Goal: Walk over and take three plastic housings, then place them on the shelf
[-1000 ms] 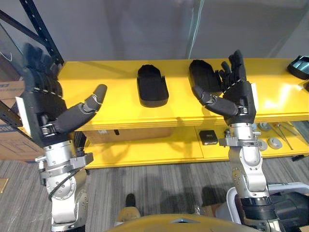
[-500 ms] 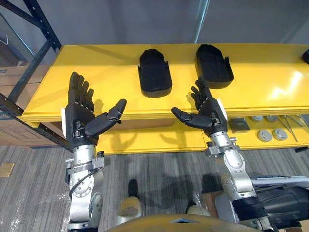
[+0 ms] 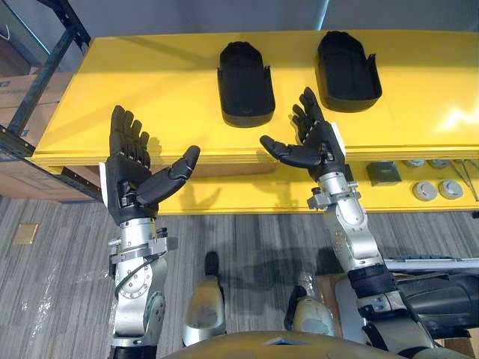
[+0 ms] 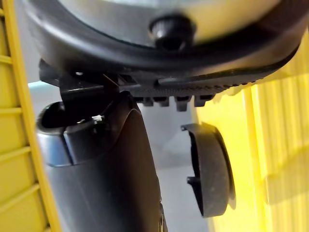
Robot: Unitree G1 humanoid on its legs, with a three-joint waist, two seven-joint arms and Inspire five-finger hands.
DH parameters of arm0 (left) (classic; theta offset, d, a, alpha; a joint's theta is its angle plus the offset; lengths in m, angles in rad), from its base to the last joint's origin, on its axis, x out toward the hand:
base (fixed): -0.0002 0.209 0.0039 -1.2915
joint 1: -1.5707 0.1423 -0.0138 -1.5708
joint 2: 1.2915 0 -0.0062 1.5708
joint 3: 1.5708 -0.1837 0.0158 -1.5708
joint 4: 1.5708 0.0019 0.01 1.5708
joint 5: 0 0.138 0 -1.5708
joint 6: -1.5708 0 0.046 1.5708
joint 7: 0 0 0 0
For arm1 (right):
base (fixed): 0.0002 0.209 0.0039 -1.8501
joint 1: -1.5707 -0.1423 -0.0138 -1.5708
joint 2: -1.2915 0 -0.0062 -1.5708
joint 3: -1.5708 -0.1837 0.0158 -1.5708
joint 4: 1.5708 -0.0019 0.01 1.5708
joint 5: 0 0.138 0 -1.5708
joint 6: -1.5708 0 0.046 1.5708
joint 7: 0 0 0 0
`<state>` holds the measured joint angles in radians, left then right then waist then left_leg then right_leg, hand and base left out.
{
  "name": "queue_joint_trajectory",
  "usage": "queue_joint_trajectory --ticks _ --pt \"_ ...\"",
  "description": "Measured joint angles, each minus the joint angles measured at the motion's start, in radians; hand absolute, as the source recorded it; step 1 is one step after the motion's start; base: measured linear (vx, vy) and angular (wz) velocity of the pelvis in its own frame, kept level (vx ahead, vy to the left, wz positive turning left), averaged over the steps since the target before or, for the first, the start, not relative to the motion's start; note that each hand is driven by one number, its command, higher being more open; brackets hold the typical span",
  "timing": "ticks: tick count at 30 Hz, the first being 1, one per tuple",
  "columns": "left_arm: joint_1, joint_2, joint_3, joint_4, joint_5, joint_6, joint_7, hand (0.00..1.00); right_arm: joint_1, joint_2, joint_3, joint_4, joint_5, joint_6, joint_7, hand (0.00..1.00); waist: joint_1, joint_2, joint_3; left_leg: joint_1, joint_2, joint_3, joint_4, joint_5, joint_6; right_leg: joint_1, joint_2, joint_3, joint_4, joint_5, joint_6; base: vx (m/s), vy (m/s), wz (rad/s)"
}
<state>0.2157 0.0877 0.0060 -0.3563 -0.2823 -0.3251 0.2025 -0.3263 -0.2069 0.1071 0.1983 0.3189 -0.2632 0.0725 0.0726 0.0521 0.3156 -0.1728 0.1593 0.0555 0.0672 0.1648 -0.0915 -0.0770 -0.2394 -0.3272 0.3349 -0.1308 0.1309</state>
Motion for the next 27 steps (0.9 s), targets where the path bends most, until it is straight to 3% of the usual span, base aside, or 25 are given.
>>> queue_joint_trajectory --ticks 12,27 --pt "-0.027 -0.001 0.006 0.0 -0.003 0.0 0.022 1.0 -0.144 -0.005 -0.002 0.046 0.003 0.0 0.031 1.0 0.008 0.014 0.055 -0.032 -0.013 -0.036 0.018 0.003 0.003 -0.046 -0.031 -0.027 0.121 -0.078 -0.01 -0.01 -0.04 0.1" --pt "-0.027 -0.011 0.009 0.0 -0.004 0.0 0.026 1.0 -0.162 -0.012 0.001 0.085 0.011 0.016 0.061 1.0 0.005 0.014 0.061 -0.028 -0.023 -0.043 0.017 0.006 -0.001 -0.043 -0.042 -0.033 0.136 -0.09 -0.012 0.0 -0.004 0.01"
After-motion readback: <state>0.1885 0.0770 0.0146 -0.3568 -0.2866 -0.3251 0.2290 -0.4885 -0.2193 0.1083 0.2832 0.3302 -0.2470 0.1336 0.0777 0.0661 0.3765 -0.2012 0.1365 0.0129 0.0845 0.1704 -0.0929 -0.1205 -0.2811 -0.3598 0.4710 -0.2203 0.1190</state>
